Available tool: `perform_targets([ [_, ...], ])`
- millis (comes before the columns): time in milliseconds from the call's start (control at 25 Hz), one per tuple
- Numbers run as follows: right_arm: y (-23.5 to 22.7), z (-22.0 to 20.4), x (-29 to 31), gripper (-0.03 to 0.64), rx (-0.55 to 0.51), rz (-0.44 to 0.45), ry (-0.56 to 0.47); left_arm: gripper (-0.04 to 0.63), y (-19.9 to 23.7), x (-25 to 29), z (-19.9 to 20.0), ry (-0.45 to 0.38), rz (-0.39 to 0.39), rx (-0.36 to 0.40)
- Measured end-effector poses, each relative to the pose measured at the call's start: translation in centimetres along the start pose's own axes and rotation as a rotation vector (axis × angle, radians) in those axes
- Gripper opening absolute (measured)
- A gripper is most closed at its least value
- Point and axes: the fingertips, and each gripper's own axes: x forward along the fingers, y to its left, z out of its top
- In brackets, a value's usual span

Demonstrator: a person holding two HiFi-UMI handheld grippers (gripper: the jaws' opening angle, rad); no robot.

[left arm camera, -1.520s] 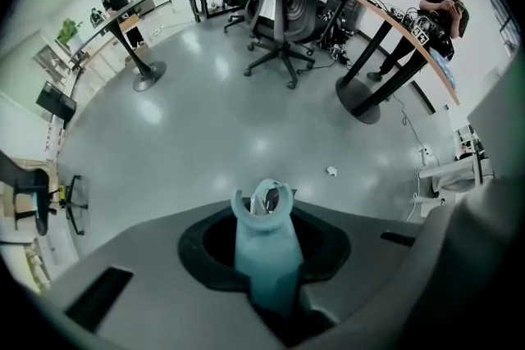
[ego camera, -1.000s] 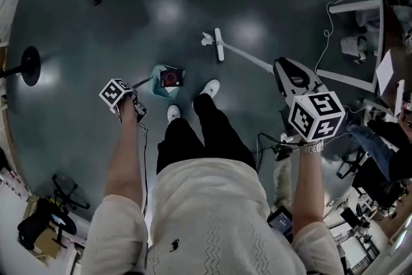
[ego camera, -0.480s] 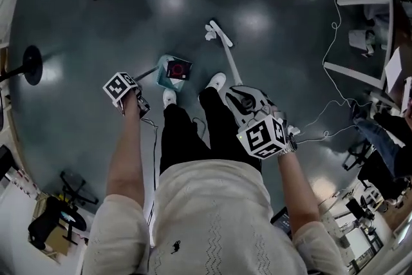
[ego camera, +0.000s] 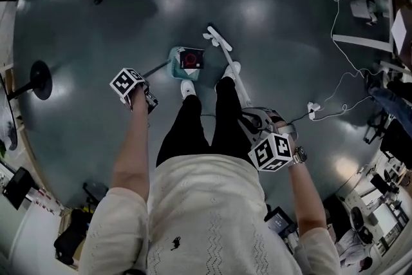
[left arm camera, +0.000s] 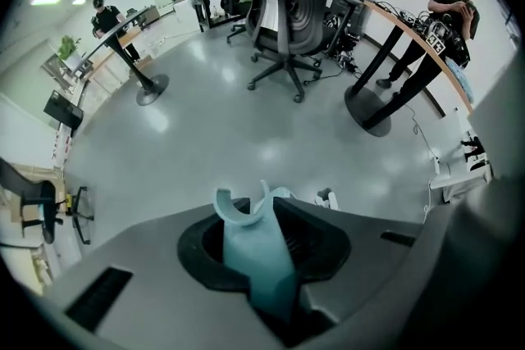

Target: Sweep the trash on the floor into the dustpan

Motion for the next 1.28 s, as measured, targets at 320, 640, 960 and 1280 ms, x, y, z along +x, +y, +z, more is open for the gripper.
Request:
perform_targets([
  [320, 5.0, -0.9, -1.6, 0.066, 0.184, -0.007, -0.017, 0.094, 5.6, -0.9, -3.1, 0.019, 0.053, -0.123],
  [640, 4.1, 2.9, -1.5, 0.072, 0.587, -0.085, -0.166, 0.095, 4.5, -0.5, -3.8, 0.0, 0.038, 0.043],
  [960, 5.0, 7.6, -0.9, 0.078, 0.741, -0.093, -0.26, 0.095, 2.8, 0.3, -2.2, 0.017, 0.003, 0.038],
  [1280, 3.5, 10.1, -0.4, 0.081, 0.853, -0.098, -0.307, 0.095, 2.5, 1.0, -3.1, 0.027, -0.005, 0.03],
])
